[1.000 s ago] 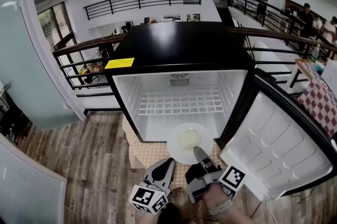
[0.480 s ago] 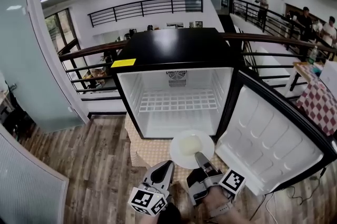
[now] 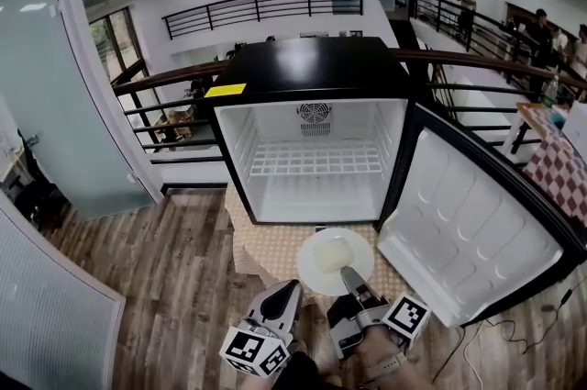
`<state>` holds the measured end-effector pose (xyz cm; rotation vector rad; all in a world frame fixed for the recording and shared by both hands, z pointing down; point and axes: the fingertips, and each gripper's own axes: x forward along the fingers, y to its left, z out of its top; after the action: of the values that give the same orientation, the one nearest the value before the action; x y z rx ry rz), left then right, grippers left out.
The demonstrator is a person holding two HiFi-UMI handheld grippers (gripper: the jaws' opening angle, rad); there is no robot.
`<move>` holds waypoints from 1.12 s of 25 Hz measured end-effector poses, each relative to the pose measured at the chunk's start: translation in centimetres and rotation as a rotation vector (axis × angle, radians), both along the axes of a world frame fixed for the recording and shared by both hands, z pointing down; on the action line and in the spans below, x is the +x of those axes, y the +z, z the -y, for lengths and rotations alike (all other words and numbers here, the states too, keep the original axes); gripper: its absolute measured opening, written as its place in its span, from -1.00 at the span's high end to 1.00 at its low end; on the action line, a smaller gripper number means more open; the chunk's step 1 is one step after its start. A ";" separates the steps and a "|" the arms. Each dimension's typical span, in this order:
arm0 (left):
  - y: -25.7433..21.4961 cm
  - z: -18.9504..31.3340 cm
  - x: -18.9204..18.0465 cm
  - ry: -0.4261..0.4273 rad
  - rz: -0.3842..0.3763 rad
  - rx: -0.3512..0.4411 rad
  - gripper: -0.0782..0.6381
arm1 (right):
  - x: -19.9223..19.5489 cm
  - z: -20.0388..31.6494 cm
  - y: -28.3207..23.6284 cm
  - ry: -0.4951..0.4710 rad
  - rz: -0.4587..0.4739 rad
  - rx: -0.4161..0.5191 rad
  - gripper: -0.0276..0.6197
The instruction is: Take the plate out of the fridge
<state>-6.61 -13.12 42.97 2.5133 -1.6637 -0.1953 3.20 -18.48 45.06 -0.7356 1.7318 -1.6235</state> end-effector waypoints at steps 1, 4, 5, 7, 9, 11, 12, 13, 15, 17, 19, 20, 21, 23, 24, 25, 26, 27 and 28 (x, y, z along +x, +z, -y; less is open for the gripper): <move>0.1 -0.2 0.0 -0.003 -0.001 -0.005 0.75 | 0.0 -0.3 0.2 -0.003 0.001 -0.004 0.75; 0.3 -0.7 0.1 -0.003 0.001 -0.007 0.75 | 0.2 -1.0 0.7 -0.011 -0.005 -0.012 0.75; 0.3 -0.8 0.2 0.001 0.003 -0.005 0.75 | 0.3 -1.1 0.8 -0.012 -0.009 -0.010 0.75; 0.1 -1.0 0.3 0.006 0.007 -0.005 0.75 | 0.3 -1.3 1.0 -0.013 -0.015 -0.004 0.75; 0.1 -1.2 0.1 0.007 0.010 -0.006 0.75 | 0.3 -1.5 1.1 -0.013 -0.011 -0.004 0.75; 0.3 -1.3 0.1 0.008 0.007 -0.011 0.75 | 0.2 -1.7 1.4 -0.012 -0.007 -0.009 0.75; 0.4 -1.3 0.2 0.011 0.004 -0.014 0.75 | 0.3 -1.8 1.6 -0.010 -0.007 -0.012 0.75; 0.5 -1.3 0.3 0.014 0.001 -0.018 0.75 | 0.4 -1.8 1.7 -0.006 -0.006 -0.017 0.75; 0.6 -1.2 0.6 0.026 0.001 -0.020 0.75 | 0.7 -2.0 1.9 0.004 -0.002 -0.025 0.75; 0.7 -1.2 0.9 0.040 0.007 -0.018 0.75 | 1.0 -2.1 2.1 0.015 0.000 -0.026 0.75; 0.8 -1.2 1.0 0.050 0.010 -0.019 0.75 | 1.2 -2.1 2.1 0.025 0.000 -0.024 0.75; 0.9 -1.2 1.0 0.055 0.009 -0.022 0.75 | 1.2 -2.2 2.2 0.028 -0.002 -0.022 0.75; 1.0 -1.2 1.0 0.059 0.007 -0.025 0.75 | 1.3 -2.3 2.2 0.031 -0.004 -0.019 0.75; 1.1 -1.2 1.1 0.068 0.005 -0.028 0.75 | 1.3 -2.5 2.3 0.039 -0.008 -0.015 0.75; 1.1 -1.2 1.1 0.072 0.006 -0.026 0.75 | 1.4 -2.6 2.3 0.043 -0.008 -0.014 0.75; 1.1 -1.3 1.1 0.076 0.007 -0.024 0.75 | 1.4 -2.7 2.4 0.048 -0.006 -0.015 0.75; 1.0 -1.5 1.1 0.079 0.007 -0.023 0.75 | 1.4 -3.0 2.4 0.052 -0.003 -0.016 0.75; 0.9 -1.7 1.0 0.082 0.008 -0.023 0.75 | 1.4 -3.2 2.5 0.057 -0.001 -0.018 0.75; 0.9 -1.9 0.9 0.086 0.009 -0.024 0.75 | 1.4 -3.5 2.6 0.061 0.000 -0.020 0.75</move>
<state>-5.73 -11.22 43.83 2.5649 -1.5478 -0.1548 4.59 -14.94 47.69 -0.7908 1.6789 -1.6014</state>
